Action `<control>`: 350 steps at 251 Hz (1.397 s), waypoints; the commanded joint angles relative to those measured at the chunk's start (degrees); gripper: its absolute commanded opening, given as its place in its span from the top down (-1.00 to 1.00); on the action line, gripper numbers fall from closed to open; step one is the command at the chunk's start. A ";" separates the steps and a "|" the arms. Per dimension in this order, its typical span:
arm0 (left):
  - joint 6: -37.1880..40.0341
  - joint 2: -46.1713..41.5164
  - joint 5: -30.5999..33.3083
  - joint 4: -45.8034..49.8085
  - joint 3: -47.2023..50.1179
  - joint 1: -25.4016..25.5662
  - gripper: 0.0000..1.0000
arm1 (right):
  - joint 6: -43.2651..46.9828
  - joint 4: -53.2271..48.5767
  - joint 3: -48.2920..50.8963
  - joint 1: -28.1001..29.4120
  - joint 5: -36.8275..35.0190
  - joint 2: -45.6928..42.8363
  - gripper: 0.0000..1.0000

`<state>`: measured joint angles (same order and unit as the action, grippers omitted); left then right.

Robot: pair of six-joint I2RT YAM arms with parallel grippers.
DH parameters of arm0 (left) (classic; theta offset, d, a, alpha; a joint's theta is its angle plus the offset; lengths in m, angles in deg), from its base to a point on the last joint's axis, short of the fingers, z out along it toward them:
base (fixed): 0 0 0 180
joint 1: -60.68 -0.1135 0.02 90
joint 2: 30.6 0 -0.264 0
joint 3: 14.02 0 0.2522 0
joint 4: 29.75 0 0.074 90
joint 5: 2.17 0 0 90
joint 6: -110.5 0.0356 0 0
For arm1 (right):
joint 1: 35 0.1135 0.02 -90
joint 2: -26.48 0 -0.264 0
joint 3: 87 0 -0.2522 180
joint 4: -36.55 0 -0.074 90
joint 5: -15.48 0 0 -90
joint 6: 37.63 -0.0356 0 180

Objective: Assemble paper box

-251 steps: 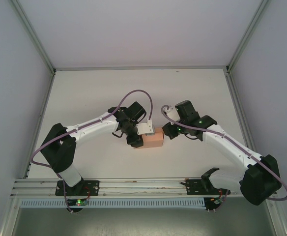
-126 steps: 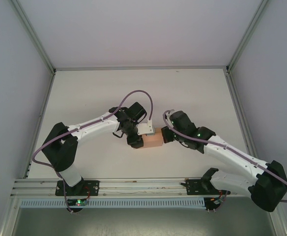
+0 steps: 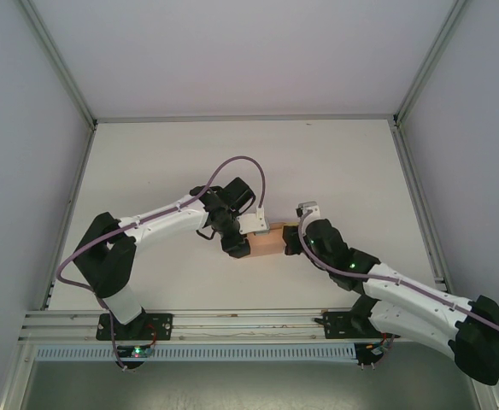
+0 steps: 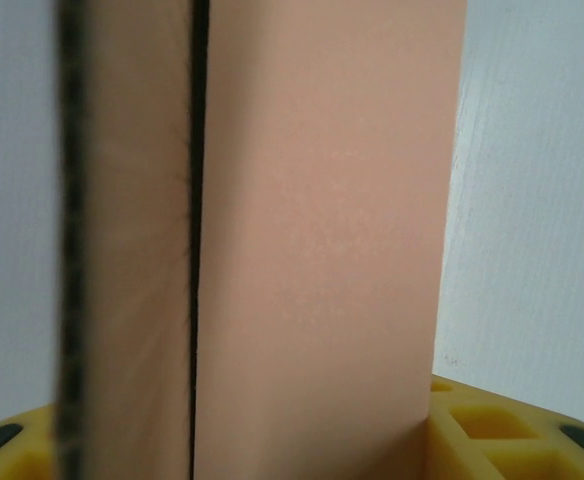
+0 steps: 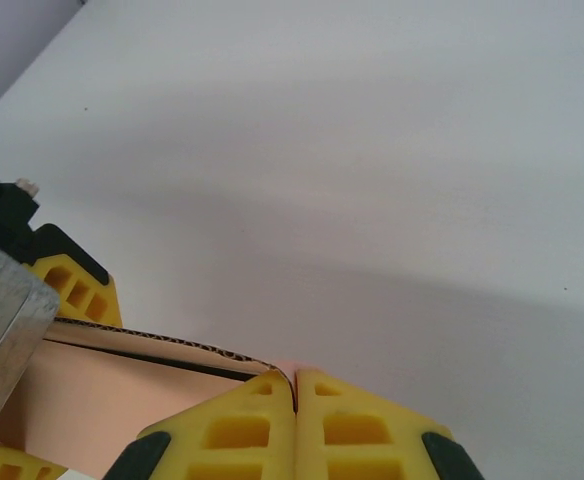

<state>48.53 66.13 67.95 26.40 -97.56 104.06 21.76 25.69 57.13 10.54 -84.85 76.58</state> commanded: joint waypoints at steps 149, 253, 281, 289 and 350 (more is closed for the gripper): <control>-5.44 -0.51 1.60 -1.40 -0.76 -0.27 -0.47 | -10.19 -6.91 1.88 8.32 -16.21 1.41 1.00; -5.35 1.25 1.22 -2.71 -0.70 -0.26 -0.35 | -12.67 -15.29 -8.13 9.37 -17.18 7.46 1.00; -5.41 1.63 1.44 -2.66 -0.91 -0.25 -0.33 | -12.89 -17.27 -9.84 9.32 -16.72 7.37 1.00; -5.35 1.62 1.42 -2.64 -0.95 -0.23 -0.33 | -12.76 -17.24 -9.92 9.30 -16.18 7.35 1.00; -5.61 1.30 0.98 -3.08 -0.72 -0.23 -0.33 | -9.17 -16.63 -9.82 8.51 -16.12 8.76 1.00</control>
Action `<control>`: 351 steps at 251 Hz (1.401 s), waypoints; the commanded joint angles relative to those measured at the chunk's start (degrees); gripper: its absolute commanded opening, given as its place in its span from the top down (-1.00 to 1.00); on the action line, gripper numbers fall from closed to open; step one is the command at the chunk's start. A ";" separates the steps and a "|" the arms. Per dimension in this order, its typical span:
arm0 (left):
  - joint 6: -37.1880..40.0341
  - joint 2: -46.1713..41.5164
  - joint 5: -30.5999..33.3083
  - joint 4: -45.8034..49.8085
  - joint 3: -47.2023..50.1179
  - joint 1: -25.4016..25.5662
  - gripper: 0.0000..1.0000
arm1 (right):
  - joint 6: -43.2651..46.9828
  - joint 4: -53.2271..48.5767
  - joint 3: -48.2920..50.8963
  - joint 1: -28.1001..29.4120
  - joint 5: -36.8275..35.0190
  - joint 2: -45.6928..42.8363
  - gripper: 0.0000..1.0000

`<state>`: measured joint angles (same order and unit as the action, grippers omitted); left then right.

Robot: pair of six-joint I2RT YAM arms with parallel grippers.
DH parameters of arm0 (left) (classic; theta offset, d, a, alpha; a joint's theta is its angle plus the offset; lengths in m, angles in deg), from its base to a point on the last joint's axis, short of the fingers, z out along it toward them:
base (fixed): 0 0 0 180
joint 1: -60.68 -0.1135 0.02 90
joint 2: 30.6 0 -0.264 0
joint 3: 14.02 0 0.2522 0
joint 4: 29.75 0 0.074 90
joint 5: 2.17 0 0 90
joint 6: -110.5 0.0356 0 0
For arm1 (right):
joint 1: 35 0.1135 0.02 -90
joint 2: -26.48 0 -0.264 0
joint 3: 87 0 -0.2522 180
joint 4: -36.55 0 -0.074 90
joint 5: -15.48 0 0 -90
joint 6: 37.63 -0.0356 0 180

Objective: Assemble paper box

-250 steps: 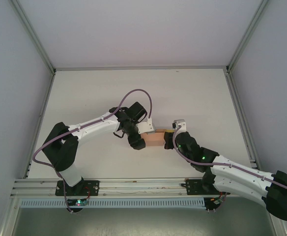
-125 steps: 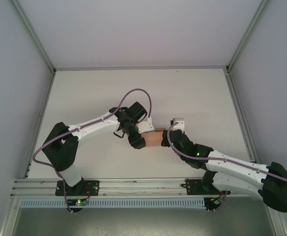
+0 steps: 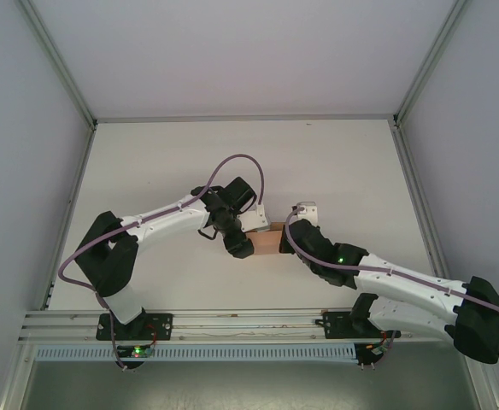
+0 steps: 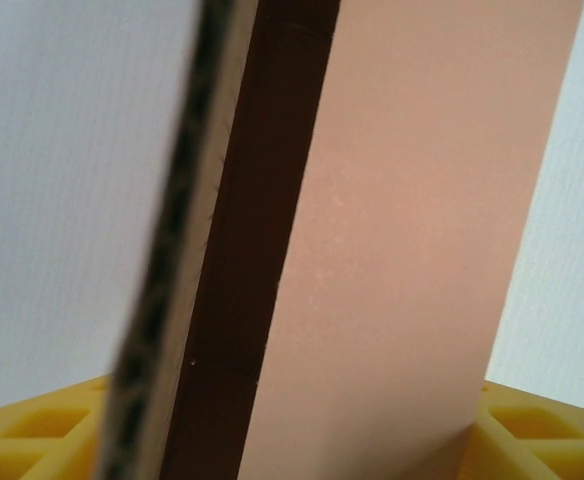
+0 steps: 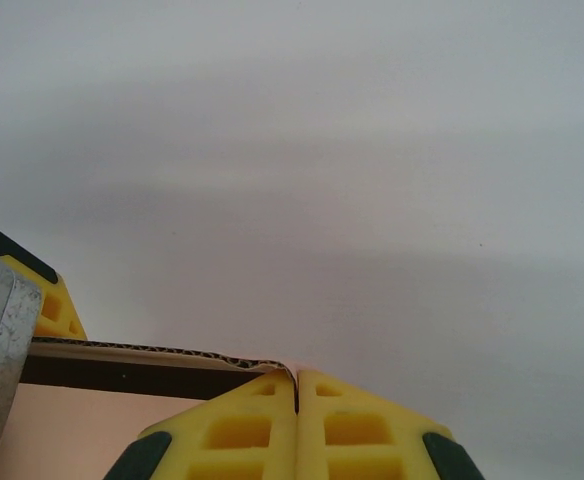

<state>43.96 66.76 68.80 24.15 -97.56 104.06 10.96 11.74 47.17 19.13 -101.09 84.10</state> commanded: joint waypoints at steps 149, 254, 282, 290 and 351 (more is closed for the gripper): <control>-7.51 -6.40 -0.92 -3.69 1.58 -0.15 -1.00 | 7.16 7.08 10.14 1.07 -3.73 -4.46 1.00; -22.51 -22.58 12.34 -5.59 10.04 -0.15 -0.88 | 8.02 4.37 4.93 2.41 -5.16 1.27 1.00; -24.97 -20.98 10.78 -3.31 8.79 -0.14 -0.49 | 7.71 3.33 3.40 2.74 -5.29 2.56 1.00; -25.17 -20.41 10.84 -2.91 8.59 -0.19 -0.41 | 7.66 3.05 3.12 2.83 -5.38 2.86 1.00; -26.49 -16.59 12.02 -2.70 7.55 -0.07 0.26 | 7.83 2.44 2.63 3.28 -5.79 3.55 1.00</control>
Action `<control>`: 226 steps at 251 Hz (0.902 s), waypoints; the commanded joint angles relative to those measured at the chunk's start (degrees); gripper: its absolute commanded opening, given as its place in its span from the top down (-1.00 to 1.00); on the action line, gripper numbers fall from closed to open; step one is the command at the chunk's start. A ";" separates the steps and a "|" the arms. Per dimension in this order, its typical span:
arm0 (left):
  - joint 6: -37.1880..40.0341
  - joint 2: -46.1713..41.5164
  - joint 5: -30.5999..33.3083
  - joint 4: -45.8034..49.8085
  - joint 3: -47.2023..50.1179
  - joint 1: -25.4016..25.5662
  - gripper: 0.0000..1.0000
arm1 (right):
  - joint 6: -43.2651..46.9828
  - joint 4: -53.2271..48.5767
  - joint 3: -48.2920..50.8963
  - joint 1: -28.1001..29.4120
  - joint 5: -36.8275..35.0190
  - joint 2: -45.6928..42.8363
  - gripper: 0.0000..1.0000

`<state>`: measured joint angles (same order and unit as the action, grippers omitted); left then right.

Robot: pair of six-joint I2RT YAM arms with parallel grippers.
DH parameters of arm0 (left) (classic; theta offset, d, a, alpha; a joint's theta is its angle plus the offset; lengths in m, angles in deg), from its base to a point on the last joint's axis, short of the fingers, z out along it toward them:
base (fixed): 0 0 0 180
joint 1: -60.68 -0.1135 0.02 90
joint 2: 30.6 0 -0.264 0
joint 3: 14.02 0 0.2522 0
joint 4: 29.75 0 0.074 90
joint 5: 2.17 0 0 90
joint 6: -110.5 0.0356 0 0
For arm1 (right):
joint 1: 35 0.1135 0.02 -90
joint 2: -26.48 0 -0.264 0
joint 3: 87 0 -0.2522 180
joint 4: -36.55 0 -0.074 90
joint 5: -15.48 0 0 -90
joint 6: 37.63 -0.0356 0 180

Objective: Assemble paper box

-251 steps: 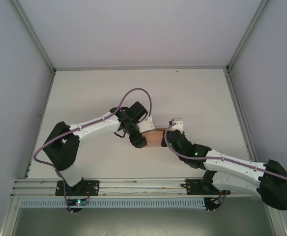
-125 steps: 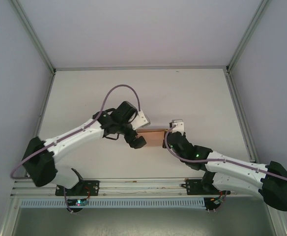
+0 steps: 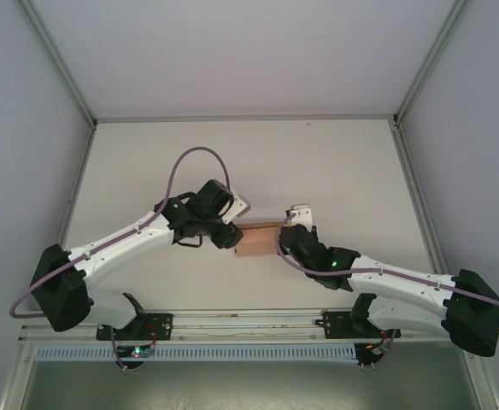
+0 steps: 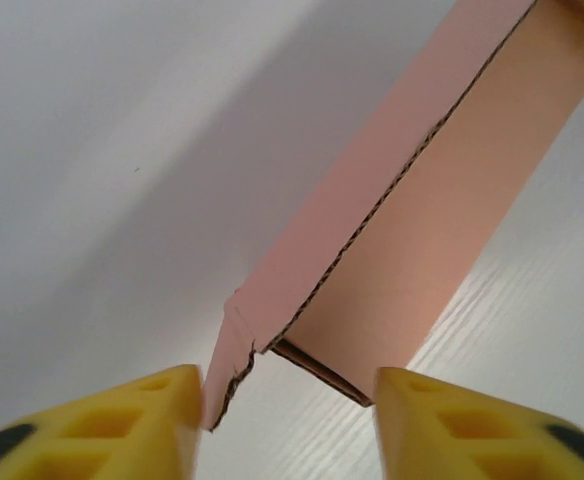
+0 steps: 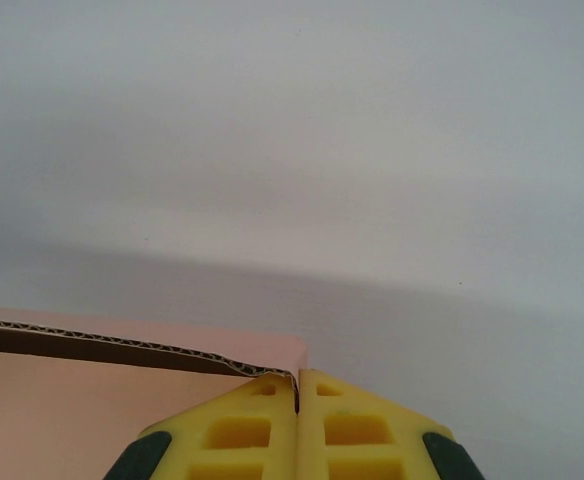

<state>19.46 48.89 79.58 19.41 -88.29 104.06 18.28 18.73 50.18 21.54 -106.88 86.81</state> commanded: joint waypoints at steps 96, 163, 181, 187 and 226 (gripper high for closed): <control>-15.15 1.55 -0.73 0.31 -1.81 -0.08 1.00 | -3.78 -9.57 -2.59 5.07 -8.00 3.38 1.00; -28.94 2.65 1.33 6.06 -2.97 -0.07 1.00 | -17.59 -19.16 -8.43 11.85 -17.88 13.71 1.00; -29.61 3.23 2.08 9.50 -4.92 -0.01 1.00 | -20.07 -22.74 -10.81 12.17 -18.21 17.18 1.00; -29.77 3.37 2.35 10.30 -5.40 -0.14 1.00 | -20.57 -23.51 -11.60 12.32 -18.40 18.19 1.00; -31.48 4.72 2.42 13.47 -8.19 -0.18 1.00 | -22.99 -25.50 -13.47 12.55 -18.27 20.82 1.00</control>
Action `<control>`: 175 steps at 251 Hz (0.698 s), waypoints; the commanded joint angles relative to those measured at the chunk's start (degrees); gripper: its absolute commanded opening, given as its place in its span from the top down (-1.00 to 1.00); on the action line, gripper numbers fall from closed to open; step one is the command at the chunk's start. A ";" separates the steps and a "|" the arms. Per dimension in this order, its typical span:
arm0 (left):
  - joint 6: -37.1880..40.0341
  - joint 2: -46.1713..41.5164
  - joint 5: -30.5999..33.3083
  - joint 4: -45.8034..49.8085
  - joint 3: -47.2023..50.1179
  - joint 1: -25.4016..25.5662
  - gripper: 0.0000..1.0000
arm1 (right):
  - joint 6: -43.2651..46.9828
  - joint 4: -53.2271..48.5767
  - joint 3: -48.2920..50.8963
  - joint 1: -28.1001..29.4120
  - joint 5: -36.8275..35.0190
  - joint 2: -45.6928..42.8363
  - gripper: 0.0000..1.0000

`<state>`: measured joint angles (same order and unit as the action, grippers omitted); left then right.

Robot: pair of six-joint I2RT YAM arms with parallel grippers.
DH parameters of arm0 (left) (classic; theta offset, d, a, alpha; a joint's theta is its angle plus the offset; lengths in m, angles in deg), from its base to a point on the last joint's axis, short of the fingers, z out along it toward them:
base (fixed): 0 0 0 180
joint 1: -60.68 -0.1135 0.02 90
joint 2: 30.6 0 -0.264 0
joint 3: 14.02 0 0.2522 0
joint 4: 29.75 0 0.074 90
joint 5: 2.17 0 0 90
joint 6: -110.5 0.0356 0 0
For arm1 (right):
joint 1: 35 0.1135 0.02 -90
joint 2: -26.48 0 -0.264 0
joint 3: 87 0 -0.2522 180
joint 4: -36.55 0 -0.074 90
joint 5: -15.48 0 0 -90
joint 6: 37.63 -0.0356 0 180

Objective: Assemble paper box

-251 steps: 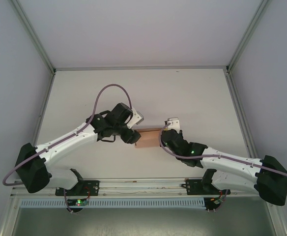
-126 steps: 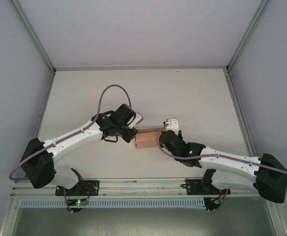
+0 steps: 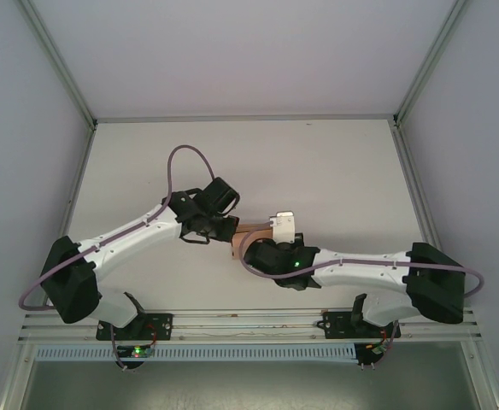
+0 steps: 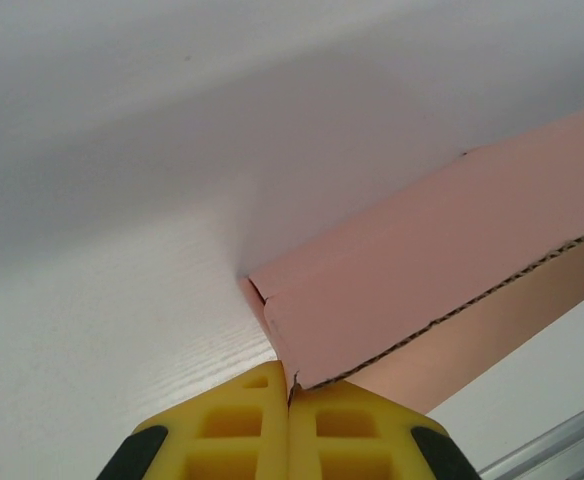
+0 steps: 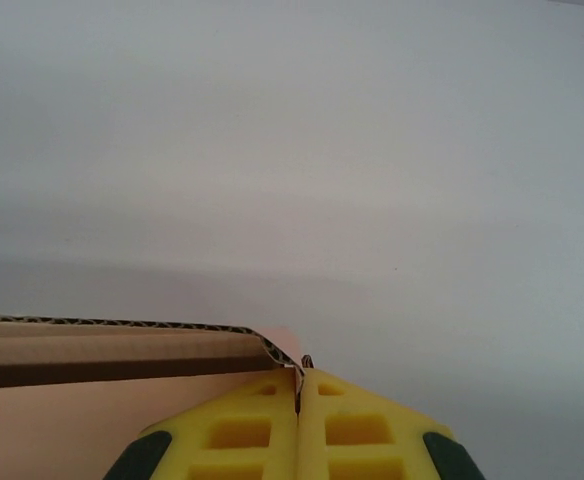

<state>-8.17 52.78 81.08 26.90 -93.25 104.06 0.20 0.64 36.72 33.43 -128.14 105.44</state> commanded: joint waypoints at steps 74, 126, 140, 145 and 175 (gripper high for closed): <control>-6.97 0.78 -0.14 6.80 -4.81 -0.73 0.89 | -2.01 0.44 4.62 -0.31 6.89 -1.03 1.00; -8.24 2.18 -0.30 9.49 -6.08 -1.01 0.89 | -0.79 0.90 3.17 -0.48 7.92 1.66 1.00; -9.27 2.41 -1.15 10.02 -6.00 -1.32 0.89 | -1.18 0.53 2.98 -0.57 8.18 1.90 1.00; -9.75 2.39 -1.72 9.86 -5.90 -1.40 0.89 | -1.14 0.51 2.98 -0.57 8.27 1.90 1.00; -12.48 2.17 1.96 10.55 -5.03 -1.48 0.90 | -1.14 1.56 3.49 -0.57 8.01 1.46 1.00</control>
<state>-16.25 54.98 80.28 33.63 -97.56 103.40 -1.26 5.42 38.62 33.36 -126.92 105.06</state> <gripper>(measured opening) 0.056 0.054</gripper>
